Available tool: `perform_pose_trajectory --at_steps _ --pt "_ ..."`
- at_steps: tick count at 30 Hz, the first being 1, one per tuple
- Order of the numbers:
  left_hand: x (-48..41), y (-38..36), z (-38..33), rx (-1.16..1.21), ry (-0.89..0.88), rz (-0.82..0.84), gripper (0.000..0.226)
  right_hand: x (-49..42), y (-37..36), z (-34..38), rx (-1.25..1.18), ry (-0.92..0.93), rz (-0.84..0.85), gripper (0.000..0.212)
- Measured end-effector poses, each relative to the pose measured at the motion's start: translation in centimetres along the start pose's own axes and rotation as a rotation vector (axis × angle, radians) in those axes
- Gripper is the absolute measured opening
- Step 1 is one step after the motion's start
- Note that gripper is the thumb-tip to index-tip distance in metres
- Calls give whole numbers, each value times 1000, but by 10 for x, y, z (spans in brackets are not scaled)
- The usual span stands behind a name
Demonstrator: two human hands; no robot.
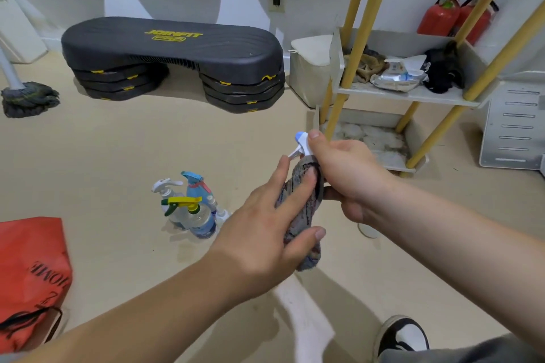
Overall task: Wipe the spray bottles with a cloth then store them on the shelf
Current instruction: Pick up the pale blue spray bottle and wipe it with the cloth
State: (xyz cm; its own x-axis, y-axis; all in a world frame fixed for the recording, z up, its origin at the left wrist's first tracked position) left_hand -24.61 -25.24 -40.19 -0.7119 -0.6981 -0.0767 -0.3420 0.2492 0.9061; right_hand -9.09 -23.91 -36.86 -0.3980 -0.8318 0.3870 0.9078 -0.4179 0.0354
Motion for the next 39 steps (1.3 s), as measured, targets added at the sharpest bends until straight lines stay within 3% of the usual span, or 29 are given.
perform_pose_trajectory --at_steps 4,7,10,12,14,16,18,22,25,28,31,33,39 --pt "-6 5 10 118 74 -164 60 2 -1 6 5 81 11 61" --pt "-13 7 19 377 159 -137 33 6 -4 11 68 156 42 67" --pt "-18 8 29 811 434 -11 42 10 -10 9 91 188 97 68" --pt "-20 11 29 934 552 8 46 11 -13 6 94 202 130 61" --pt "-15 12 18 711 471 -66 47 10 -14 5 99 204 143 57" --pt "-4 13 -6 413 231 -160 36 8 -12 5 118 188 126 56" --pt "1 11 -12 287 97 -157 33 5 -11 4 124 175 103 56" --pt "-9 1 27 488 172 2 31 -1 -7 4 105 183 81 62" --pt "-8 -11 49 831 502 89 39 -3 2 9 83 172 37 53" --pt "-7 -2 56 985 721 -72 47 -1 6 9 53 126 55 48" --pt "-13 27 44 919 515 -259 40 3 0 7 123 103 186 49" --pt "-15 33 26 777 320 -215 31 10 -10 6 165 118 327 49" --pt "-19 45 29 626 301 -298 20 11 -20 7 14 -21 397 57"
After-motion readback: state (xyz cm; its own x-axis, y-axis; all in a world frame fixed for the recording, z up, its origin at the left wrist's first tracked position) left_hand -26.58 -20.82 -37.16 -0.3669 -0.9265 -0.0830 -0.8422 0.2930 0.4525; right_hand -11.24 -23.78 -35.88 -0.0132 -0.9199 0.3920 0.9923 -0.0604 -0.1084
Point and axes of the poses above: each hand's wrist, its own x-axis away from the middle knuckle, its own y-axis out of the back of the hand, z = x × y, the point moved 5 cm from there along -x, towards the middle knuckle, and after that the axes turned 6 degrees about -x, right-handed, at the moved point
